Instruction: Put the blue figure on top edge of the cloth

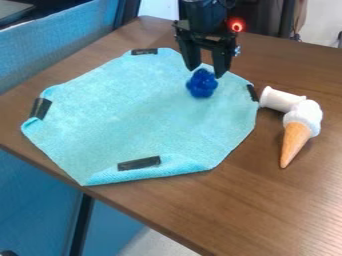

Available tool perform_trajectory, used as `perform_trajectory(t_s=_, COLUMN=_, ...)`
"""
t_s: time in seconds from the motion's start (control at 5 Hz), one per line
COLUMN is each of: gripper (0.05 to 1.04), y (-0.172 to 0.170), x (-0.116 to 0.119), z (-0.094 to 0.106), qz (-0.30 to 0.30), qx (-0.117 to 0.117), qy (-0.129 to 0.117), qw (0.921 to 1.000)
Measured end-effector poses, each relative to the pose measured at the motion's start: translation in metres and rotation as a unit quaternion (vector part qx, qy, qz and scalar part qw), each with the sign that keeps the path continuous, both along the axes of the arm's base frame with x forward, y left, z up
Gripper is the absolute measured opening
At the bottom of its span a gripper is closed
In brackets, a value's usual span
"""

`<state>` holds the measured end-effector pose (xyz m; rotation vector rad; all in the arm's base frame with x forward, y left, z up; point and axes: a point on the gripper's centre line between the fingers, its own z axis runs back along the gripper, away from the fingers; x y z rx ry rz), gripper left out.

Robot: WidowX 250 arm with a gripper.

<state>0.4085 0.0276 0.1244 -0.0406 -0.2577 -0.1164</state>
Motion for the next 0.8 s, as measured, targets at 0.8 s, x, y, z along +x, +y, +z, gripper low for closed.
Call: perform_trajectory(t_s=0.8, gripper=0.999, y=0.057, x=-0.055, z=0.069, qz=-0.020, qx=0.015, qy=-0.003, qw=0.9997)
